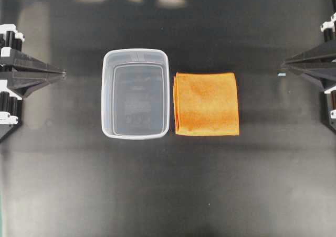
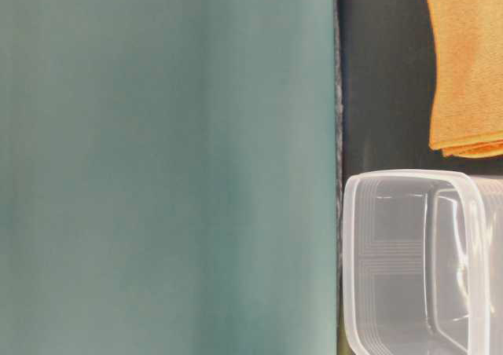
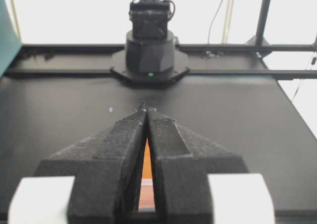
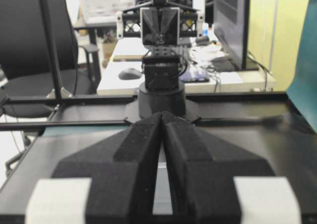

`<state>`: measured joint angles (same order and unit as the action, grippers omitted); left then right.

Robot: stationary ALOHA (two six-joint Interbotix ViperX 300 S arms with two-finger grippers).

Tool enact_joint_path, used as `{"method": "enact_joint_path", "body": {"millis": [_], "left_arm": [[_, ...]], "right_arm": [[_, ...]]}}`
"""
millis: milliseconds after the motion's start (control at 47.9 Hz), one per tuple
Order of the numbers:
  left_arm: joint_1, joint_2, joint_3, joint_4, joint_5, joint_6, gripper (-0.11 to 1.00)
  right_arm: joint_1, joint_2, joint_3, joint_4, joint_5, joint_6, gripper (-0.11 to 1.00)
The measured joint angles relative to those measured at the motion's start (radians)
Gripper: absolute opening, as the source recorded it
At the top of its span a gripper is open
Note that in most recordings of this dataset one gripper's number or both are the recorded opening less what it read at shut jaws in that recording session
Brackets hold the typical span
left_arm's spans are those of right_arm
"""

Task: Place the orange towel into the container with the left arm.
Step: 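Move the left gripper out over the clear container toward the towel, then lower the open left gripper onto the orange towel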

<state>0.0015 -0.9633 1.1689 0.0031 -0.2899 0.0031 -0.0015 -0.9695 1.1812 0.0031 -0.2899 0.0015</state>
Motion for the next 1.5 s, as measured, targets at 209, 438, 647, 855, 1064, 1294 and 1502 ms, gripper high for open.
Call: {"method": "enact_joint_path", "body": {"millis": [209, 438, 647, 855, 1064, 1294, 1502], "left_arm": [[0.0, 0.069, -0.11, 0.035, 0.144, -0.008, 0.0], [-0.003, 0.204, -0.265, 0.037, 0.385, -0.002, 0.0], [-0.005, 0.344, -0.413, 0.038, 0.537, 0.003, 0.0], [-0.005, 0.485, -0.537, 0.038, 0.614, 0.003, 0.0], [-0.003, 0.644, -0.676, 0.037, 0.729, 0.005, 0.02], [0.011, 0.833, -0.854, 0.038, 0.887, 0.009, 0.6], [-0.005, 1.008, -1.051, 0.038, 0.999, 0.017, 0.91]], "right_arm": [[-0.002, 0.002, 0.0, 0.008, -0.002, 0.006, 0.01], [-0.006, 0.002, 0.0, 0.014, 0.012, 0.012, 0.01], [-0.028, 0.0, 0.0, 0.018, 0.098, 0.051, 0.07], [-0.031, -0.002, 0.0, 0.02, 0.166, 0.072, 0.59], [-0.032, -0.028, 0.0, 0.02, 0.235, 0.067, 0.75], [-0.037, -0.091, 0.012, 0.02, 0.27, 0.067, 0.74], [-0.038, -0.144, 0.017, 0.02, 0.318, 0.067, 0.74]]}}
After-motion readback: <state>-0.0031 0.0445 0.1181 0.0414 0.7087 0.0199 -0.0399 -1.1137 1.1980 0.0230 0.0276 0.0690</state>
